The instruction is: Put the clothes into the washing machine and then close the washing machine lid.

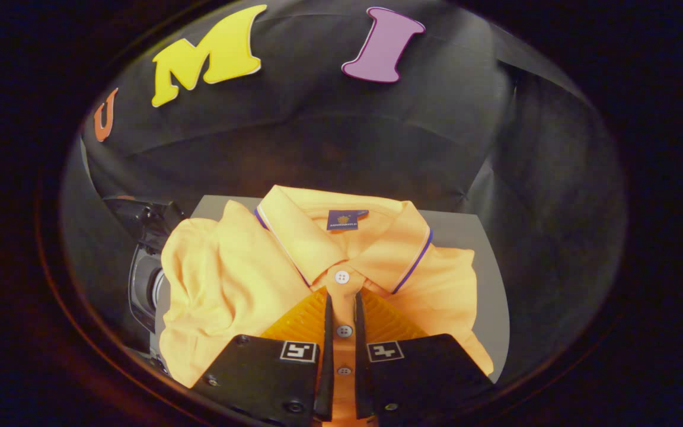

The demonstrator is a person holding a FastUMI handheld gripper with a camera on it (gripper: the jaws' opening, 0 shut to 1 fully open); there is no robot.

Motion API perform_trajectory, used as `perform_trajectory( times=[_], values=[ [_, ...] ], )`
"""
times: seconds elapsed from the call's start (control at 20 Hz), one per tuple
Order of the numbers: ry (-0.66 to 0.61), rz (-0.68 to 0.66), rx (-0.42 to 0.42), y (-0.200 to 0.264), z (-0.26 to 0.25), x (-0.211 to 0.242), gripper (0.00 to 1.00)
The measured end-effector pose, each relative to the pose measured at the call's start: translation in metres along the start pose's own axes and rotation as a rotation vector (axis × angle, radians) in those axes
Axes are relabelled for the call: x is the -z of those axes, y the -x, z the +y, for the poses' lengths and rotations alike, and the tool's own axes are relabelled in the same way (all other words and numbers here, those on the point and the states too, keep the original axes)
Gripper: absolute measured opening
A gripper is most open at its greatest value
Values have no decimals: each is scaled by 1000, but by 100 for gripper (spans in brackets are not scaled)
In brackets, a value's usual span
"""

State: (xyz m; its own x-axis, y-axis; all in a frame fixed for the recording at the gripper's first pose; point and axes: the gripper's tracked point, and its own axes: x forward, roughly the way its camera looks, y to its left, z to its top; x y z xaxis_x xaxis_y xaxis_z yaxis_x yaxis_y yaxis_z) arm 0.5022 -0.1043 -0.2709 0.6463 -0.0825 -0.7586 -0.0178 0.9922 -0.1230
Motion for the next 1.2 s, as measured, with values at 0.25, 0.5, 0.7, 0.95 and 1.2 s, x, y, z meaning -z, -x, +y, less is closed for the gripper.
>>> perform_trajectory(
  times=[0.25,0.5,0.7,0.95,1.2],
  values=[
    [-177,-25,-157,17,12,11,6],
    [-327,-49,-269,45,20,32,6],
    [-327,-103,-259,66,20,24,6],
    [-274,-173,-237,119,33,10,6],
    [-229,-246,-245,166,64,-13,6]
  ],
)
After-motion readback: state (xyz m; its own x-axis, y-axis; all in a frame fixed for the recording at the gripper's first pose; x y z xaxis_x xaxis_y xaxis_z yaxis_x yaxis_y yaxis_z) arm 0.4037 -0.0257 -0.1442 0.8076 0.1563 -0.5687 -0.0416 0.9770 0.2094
